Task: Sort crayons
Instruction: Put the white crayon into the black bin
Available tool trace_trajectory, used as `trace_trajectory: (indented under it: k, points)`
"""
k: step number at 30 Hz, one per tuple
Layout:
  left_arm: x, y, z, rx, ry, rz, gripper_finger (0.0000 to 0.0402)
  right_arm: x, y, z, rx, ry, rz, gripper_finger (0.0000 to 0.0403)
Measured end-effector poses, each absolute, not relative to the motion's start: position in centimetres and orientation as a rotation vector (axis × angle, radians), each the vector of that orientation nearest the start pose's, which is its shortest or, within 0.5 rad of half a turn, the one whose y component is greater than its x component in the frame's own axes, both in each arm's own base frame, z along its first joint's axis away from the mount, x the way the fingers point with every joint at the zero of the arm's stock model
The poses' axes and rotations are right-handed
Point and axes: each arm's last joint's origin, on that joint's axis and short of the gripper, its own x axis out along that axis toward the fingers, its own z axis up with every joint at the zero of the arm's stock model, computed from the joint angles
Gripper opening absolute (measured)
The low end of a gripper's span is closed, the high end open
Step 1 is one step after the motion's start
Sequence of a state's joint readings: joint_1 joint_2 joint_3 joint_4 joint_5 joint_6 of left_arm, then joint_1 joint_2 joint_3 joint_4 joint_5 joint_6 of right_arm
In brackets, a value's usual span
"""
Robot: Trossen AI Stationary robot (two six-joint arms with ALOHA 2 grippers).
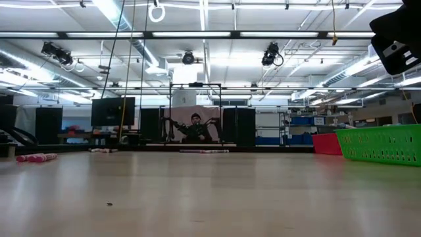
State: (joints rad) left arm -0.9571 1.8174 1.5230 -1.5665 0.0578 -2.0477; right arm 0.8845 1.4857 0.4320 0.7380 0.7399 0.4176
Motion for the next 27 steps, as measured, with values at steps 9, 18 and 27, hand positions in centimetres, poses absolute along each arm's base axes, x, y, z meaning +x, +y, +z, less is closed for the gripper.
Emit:
trace_trajectory:
  k: [9,18,27]
  points:
    - [15.6,-26.0,21.7,-0.757,1.398,1.29,0.0036,17.9,18.4,15.6,0.191,0.24,0.085,0.0137]
    - [17.9,-22.8,16.5,-0.84,1.419,1.322,0.0036,18.0,18.3,15.6,0.205,0.24,0.078,0.0137]
    - [18.2,-21.3,15.1,-0.811,1.533,1.311,0.0066,17.3,18.9,15.6,0.222,0.248,0.12,0.0137]
